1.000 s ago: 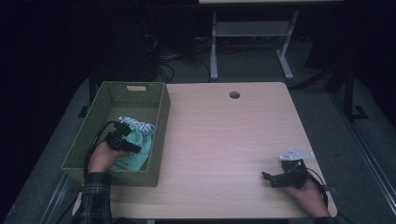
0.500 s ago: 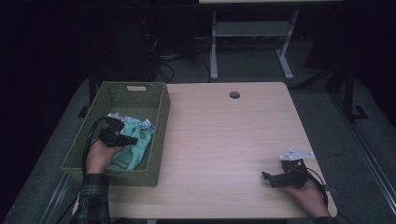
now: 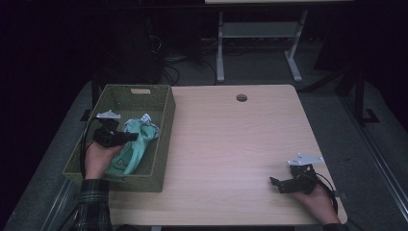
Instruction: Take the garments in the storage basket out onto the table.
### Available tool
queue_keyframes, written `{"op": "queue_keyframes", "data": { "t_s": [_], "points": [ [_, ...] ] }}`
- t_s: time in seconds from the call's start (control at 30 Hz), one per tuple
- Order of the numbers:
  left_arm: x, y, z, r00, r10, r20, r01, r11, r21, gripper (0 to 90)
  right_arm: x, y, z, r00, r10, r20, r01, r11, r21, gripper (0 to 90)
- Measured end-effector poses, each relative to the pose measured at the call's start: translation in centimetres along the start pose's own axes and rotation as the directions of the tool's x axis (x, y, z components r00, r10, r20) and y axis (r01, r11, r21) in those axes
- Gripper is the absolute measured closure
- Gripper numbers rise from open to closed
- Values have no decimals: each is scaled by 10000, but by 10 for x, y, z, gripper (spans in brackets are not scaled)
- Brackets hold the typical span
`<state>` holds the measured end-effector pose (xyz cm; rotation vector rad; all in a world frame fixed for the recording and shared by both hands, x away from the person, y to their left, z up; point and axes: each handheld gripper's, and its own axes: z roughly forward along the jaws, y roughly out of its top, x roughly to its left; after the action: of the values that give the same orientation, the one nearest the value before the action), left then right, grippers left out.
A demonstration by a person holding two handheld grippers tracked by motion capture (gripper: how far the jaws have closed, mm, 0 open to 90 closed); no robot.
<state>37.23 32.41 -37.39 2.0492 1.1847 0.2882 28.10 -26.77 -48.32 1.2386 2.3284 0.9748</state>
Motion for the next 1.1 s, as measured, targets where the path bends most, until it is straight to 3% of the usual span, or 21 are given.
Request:
{"op": "queue_keyframes", "data": {
  "t_s": [0.1, 0.37, 0.87, 1.1],
  "points": [
    [-2, 3, -9, 9999, -88, 134, 94, 9990, -445, 840, 0, 0, 0, 10000, -9, -8, 9, 10000, 6, 11],
    [-9, 14, -23, 9998, 92, 197, -74, 9958, -915, 840, 0, 0, 0, 10000, -28, 2, 28, 10000, -2, 11],
    [-17, 35, -43, 9990, 386, 241, -351, 9906, -1321, 841, 0, 0, 0, 10000, 22, -10, -22, 10000, 21, 11],
    [-22, 46, -55, 9980, 488, 393, -415, 9847, -1690, 841, 0, 0, 0, 10000, 19, -7, -19, 10000, 19, 11]
  ]
}}
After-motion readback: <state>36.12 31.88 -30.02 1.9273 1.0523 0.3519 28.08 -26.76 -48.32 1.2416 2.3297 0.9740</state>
